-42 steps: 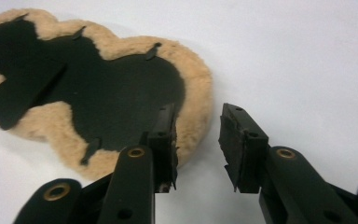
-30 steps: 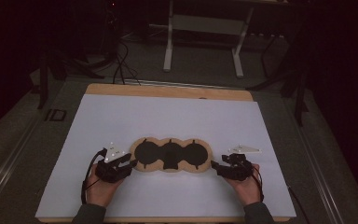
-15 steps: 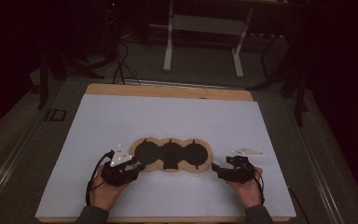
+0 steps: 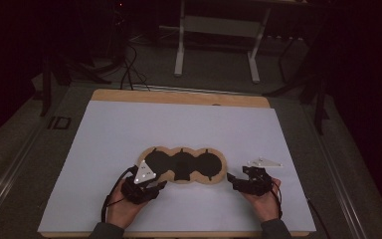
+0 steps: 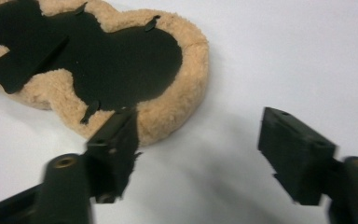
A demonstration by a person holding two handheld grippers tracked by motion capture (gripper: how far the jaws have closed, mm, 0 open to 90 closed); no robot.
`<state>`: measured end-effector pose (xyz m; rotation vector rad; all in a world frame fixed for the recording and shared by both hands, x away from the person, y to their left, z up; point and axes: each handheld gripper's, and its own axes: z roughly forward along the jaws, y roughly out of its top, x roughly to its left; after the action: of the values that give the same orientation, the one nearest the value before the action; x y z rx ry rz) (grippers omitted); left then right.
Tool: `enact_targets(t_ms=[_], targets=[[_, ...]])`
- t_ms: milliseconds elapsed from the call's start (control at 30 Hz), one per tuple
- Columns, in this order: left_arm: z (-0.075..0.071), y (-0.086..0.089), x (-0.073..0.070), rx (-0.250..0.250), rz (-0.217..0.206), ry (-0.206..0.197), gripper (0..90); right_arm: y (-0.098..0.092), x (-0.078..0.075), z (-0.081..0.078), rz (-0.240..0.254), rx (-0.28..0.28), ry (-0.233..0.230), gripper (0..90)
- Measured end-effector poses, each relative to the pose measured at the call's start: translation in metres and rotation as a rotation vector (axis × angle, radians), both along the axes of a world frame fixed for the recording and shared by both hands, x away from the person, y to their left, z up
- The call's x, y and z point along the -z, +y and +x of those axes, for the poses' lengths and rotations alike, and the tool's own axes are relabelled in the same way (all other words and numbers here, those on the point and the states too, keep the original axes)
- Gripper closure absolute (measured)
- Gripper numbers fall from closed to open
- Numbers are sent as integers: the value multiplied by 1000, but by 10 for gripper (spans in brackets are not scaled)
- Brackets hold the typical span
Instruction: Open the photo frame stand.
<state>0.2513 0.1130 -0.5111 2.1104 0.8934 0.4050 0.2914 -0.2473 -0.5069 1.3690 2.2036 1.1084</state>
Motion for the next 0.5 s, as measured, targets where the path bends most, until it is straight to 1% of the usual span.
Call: enact_targets(t_ms=[133,267,333,400,500], targets=[[0,-7,4,15,26,9,697,0,1,-1,8,-26,8,487],[-1,-16,7,29,40,15,760,0,0,-3,27,-42,-9,637],[-1,-22,10,36,61,18,811,-1,-1,-4,32,-44,-15,703],[1,-27,12,31,80,22,864,-1,-1,-5,36,-42,-21,772],[5,-31,16,18,75,43,897,-2,-3,-6,38,-41,-33,863]])
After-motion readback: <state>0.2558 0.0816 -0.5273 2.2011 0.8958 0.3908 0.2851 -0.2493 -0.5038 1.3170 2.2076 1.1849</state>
